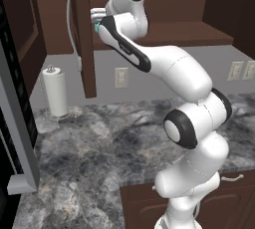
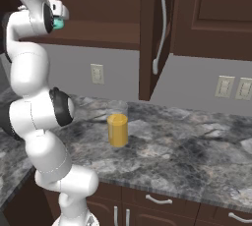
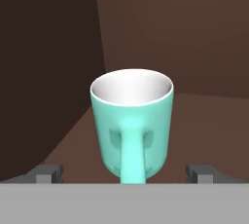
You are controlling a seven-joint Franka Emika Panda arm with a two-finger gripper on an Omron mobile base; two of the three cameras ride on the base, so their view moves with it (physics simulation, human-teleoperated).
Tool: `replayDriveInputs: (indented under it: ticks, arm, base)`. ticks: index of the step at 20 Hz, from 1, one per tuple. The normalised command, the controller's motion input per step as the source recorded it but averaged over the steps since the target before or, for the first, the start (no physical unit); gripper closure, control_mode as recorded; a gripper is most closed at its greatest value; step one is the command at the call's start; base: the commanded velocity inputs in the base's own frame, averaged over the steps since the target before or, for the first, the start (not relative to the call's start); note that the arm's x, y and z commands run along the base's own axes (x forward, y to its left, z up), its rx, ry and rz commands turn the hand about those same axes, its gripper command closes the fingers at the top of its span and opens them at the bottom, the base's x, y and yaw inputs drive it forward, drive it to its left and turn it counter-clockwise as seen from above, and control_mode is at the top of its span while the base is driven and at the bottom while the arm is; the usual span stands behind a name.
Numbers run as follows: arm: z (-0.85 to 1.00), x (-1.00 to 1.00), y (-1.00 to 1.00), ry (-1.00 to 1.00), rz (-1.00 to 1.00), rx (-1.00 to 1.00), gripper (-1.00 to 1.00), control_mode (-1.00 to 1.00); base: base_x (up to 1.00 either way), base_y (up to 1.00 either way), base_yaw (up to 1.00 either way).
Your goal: There is a tray on the dining counter. Grab the cup, mug, and pitcher and place them on the tray. The pitcher may be placed next to the tray if it cannot fit the tray.
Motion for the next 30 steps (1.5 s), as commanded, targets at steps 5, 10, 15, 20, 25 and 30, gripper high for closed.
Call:
replayDriveInputs:
  ticks: [5, 10, 15, 20, 25, 30]
  arm:
    - [-0.13, 0.14, 0.0, 0.0, 0.0, 0.0, -1.0, -1.0]
    - [0.0, 0.3, 0.0, 0.0, 0.0, 0.0, -1.0, -1.0]
    - [0.0, 0.24, 0.0, 0.0, 0.0, 0.0, -1.0, -1.0]
    - [0.0, 0.0, 0.0, 0.0, 0.0, 0.0, -1.0, -1.0]
    - [0.0, 0.01, 0.0, 0.0, 0.0, -0.01, -1.0, -1.0]
    - [0.0, 0.05, 0.0, 0.0, 0.0, 0.0, -1.0, -1.0]
  base:
    - [0.0, 0.0, 0.0]
    - [0.0, 0.0, 0.0]
    - [0.0, 0.0, 0.0]
    - [0.0, 0.0, 0.0]
    - [0.0, 0.0, 0.0]
    - [0.0, 0.0, 0.0]
